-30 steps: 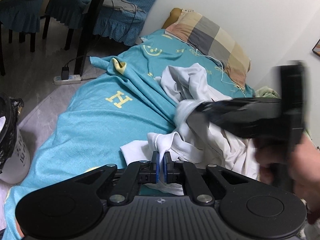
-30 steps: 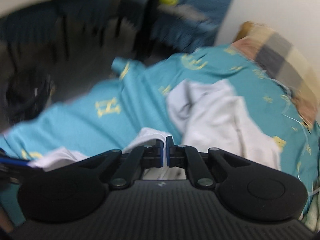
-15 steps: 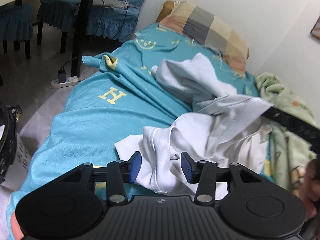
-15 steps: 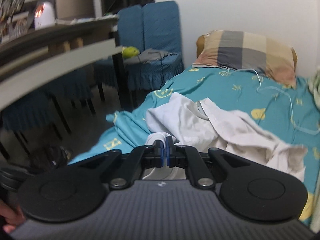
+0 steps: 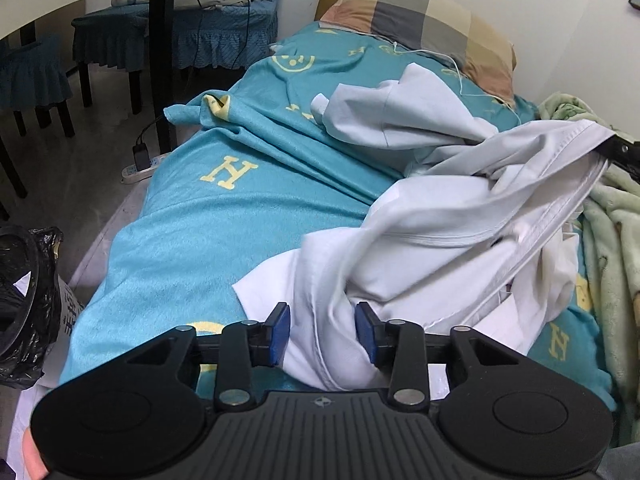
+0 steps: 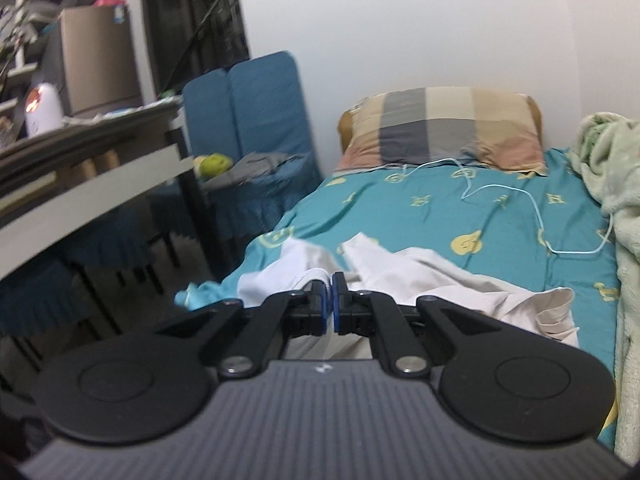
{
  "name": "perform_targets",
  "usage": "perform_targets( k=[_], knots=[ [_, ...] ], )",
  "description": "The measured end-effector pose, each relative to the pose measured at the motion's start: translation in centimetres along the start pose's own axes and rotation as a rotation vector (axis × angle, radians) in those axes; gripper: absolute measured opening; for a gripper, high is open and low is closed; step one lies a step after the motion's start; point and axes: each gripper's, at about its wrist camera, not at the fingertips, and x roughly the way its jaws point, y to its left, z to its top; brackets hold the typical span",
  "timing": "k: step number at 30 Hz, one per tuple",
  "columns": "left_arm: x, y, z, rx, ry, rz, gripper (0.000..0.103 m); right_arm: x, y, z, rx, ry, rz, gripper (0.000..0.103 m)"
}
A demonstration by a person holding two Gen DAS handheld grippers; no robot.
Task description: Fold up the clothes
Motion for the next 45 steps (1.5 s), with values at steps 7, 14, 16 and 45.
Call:
perform_targets(
  k=[7, 14, 16, 45],
  knots=[
    [-0.8, 0.2, 0.8, -0.019, -0.087, 0.017, 0.003, 0.4, -0.9, 0.0, 0.037, -0.036, -0.046, 0.006],
    [-4.0, 1.2, 2.4, -0.087, -0.256, -0.006, 0.002, -1.4, -1.5, 0.2, 0.086, -0.074, -0.056, 0.006],
    [-5.1, 1.6, 3.0, -0.113, -0.303, -0.022, 0.002, -2.0, -1.3, 0.4, 0.101, -0.083, -0.056, 0.006],
    [-51.4, -10.6, 20.7, 0.108, -0.999, -0.253, 0.002, -36.1, 9.6, 28.5, -0.035, -0.71, -0.044, 0.006]
  ],
)
